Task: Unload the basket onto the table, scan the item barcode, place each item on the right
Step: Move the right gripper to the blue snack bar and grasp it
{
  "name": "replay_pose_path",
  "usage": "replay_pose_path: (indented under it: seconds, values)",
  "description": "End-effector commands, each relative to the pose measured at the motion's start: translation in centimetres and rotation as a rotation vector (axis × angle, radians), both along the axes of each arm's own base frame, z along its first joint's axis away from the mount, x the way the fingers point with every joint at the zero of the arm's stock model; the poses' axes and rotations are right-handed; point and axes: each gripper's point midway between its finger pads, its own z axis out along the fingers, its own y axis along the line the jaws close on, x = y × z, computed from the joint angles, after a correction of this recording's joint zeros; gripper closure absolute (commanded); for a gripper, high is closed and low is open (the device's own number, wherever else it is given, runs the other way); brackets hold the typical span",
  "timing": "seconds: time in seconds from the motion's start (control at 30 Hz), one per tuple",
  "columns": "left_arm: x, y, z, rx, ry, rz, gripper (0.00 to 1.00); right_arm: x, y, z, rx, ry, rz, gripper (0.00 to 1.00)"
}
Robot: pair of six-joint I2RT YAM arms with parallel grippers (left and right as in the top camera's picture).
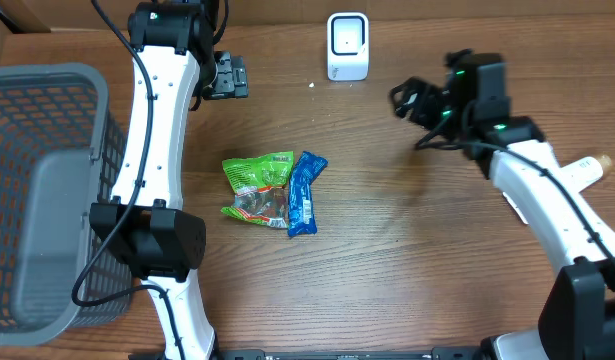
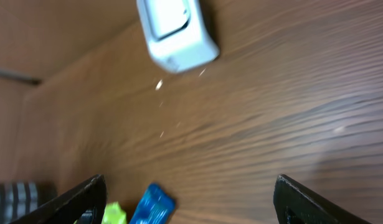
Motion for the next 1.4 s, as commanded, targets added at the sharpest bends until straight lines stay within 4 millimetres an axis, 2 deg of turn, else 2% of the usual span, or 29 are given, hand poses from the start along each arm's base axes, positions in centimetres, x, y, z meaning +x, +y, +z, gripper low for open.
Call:
replay_pose_path:
  seconds: [0.0,0.17,0.3,0.43,0.7,0.83,1.17,1.3,1.37]
  values:
    - [0.1,-0.2,1.4,0.004,-0.039,-0.005,0.00,-0.4,2.3,0.8,-0.040,-0.032,0.052,0.14]
    - [0.1,-0.2,1.4,0.004,-0.039,-0.005,0.00,-3.1,8.0,-1.1,-0.036,0.027,0.178,0.14]
    - [0.1,-0.2,1.4,0.004,-0.039,-0.005,0.00,-5.5,11.2,-3.4,-0.001,0.145,0.188,0.15]
    - [0.1,-0.2,1.4,0.004,-0.039,-0.005,0.01,-7.1,13.2,-5.4,-0.005,0.216,0.194,0.18]
    - [0.1,-0.2,1.4,0.004,-0.039,-0.005,0.00,-9.0,16.0,-11.5,-0.074,0.321,0.197,0.20]
    - [0.1,-0.2,1.4,0.004,-0.039,-0.005,0.00,-8.8,17.1,-12.7,-0.052,0.324,0.223,0.21]
    - [0.1,-0.2,1.4,0.004,-0.039,-0.005,0.00,-5.7,18.7,-13.1,-0.007,0.193,0.210,0.31]
    - [0.1,-0.2,1.4,0.004,-0.039,-0.005,0.00,-5.4,18.8,-14.3,-0.009,0.196,0.207,0.31]
    - [0.1,-0.2,1.4,0.004,-0.039,-0.005,0.00,-4.9,18.2,-14.6,-0.008,0.199,0.183,0.32]
